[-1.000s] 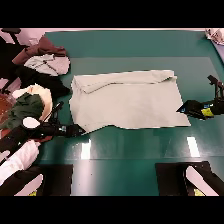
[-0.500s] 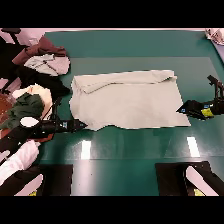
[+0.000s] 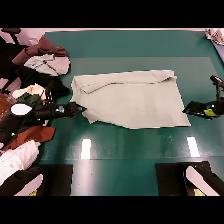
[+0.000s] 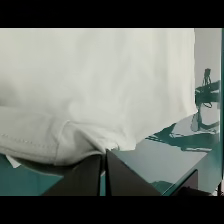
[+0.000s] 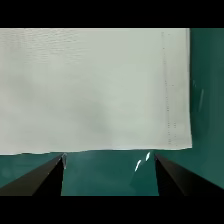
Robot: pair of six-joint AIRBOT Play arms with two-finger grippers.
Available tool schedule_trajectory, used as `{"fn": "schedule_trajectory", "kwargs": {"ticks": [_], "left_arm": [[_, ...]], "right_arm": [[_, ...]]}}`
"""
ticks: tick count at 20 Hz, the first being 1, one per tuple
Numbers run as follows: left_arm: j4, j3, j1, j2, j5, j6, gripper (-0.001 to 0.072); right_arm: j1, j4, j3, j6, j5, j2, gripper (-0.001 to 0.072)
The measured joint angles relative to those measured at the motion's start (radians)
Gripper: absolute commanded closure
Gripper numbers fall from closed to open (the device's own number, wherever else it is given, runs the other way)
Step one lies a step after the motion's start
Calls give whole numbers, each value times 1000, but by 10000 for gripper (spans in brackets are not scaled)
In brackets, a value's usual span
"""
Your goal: Fold the shirts.
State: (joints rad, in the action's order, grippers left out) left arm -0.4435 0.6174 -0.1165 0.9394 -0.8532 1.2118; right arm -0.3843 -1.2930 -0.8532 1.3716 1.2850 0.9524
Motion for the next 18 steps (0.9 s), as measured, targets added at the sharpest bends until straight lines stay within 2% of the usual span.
{"fn": "schedule_trajectory", "kwargs": {"ticks": [3,9,18], "left_arm": [[-58,66,0,0,47,98,686],[-127,129,0,16,155,198,685],[-159,149,0,193,280,219,685]], "right_arm": [[-18,-30,0,3,-17,72,87],[-29,-43,0,-11,-32,190,88],[-30,-38,0,-24,-40,218,88]]}}
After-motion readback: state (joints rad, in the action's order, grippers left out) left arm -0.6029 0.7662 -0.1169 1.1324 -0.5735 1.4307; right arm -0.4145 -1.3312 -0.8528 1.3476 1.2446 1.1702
